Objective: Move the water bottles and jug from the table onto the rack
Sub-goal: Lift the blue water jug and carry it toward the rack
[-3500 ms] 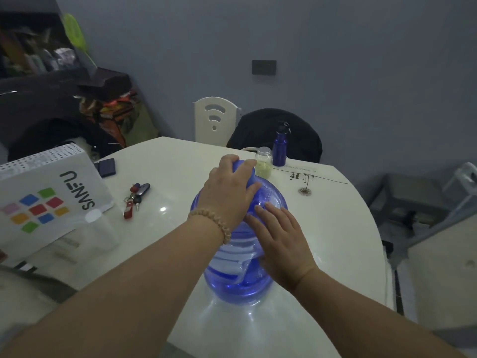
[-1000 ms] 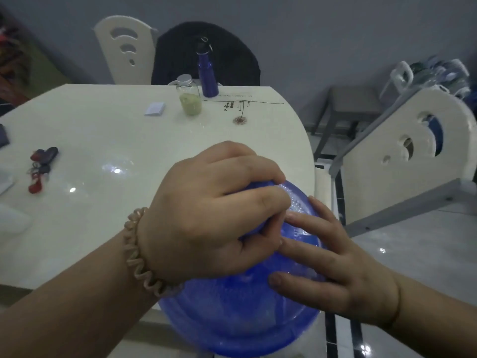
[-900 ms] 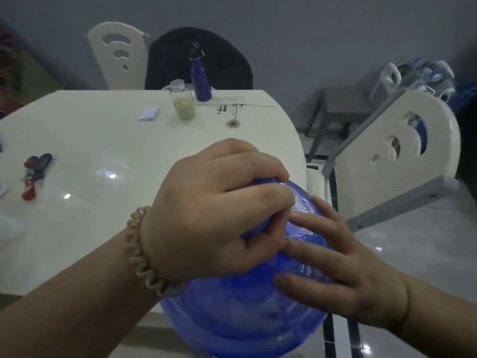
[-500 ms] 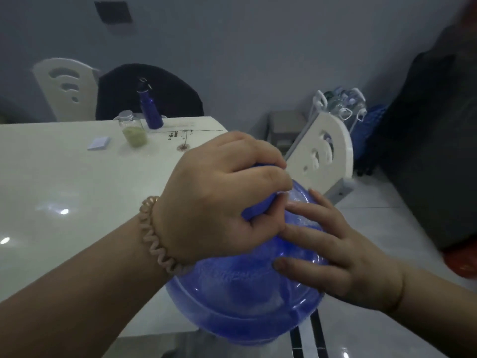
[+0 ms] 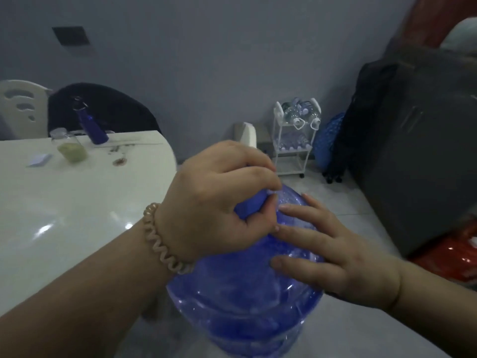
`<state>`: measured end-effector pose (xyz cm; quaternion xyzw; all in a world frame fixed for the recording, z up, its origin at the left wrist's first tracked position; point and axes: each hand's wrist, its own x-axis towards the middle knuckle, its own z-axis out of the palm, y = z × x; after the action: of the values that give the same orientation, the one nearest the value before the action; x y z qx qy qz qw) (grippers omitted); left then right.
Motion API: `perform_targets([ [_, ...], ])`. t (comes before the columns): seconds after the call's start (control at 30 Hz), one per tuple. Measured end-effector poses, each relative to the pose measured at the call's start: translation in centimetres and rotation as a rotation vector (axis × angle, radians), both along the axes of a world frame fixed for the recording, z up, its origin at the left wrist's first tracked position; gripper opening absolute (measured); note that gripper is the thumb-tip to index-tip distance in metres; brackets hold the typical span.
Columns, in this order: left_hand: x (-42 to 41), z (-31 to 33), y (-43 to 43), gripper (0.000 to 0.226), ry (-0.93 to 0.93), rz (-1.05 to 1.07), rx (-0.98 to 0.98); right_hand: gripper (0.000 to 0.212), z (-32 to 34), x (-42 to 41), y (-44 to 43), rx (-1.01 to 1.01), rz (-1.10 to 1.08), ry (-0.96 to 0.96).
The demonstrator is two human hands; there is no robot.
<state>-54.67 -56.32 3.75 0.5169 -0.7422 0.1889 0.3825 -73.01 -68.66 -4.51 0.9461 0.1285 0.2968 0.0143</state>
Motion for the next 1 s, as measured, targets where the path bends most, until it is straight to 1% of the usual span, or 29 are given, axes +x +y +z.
perform_targets([
  [0.07,-2.1,-0.1,-2.8,0.009,0.009,-0.016,-0.016,0.035,0.2,-2.4,-2.7,-0.009,-0.008,0.004],
  [0.17,-4.9,-0.2,-7.1,0.009,0.020,-0.043,-0.039,0.041,0.7,-5.6,-6.8,-0.055,-0.036,0.040],
  [0.23,-6.3,-0.4,-10.1,0.007,0.032,-0.071,-0.059,0.040,0.8,-7.4,-9.5,-0.075,-0.075,0.051],
  [0.33,-7.5,-1.3,-14.5,0.006,0.065,-0.130,-0.070,0.037,0.3,-9.2,-12.7,-0.091,-0.139,0.063],
  [0.47,-7.9,-2.9,-20.4,0.006,0.101,-0.178,-0.059,0.031,-0.7,-10.3,-17.7,-0.113,-0.157,0.069],
  [0.67,-6.7,-5.4,-29.7,0.006,0.105,-0.292,-0.026,0.033,-2.8,-10.1,-25.0,-0.107,-0.260,0.129],
  [0.87,-3.5,-5.4,-39.9,0.005,0.106,-0.354,-0.025,0.030,-2.8,-7.3,-33.8,-0.100,-0.301,0.096],
  [1.0,-1.6,-5.0,-45.5,0.005,0.082,-0.348,-0.035,0.032,-3.0,-5.1,-39.4,-0.065,-0.293,0.079],
])
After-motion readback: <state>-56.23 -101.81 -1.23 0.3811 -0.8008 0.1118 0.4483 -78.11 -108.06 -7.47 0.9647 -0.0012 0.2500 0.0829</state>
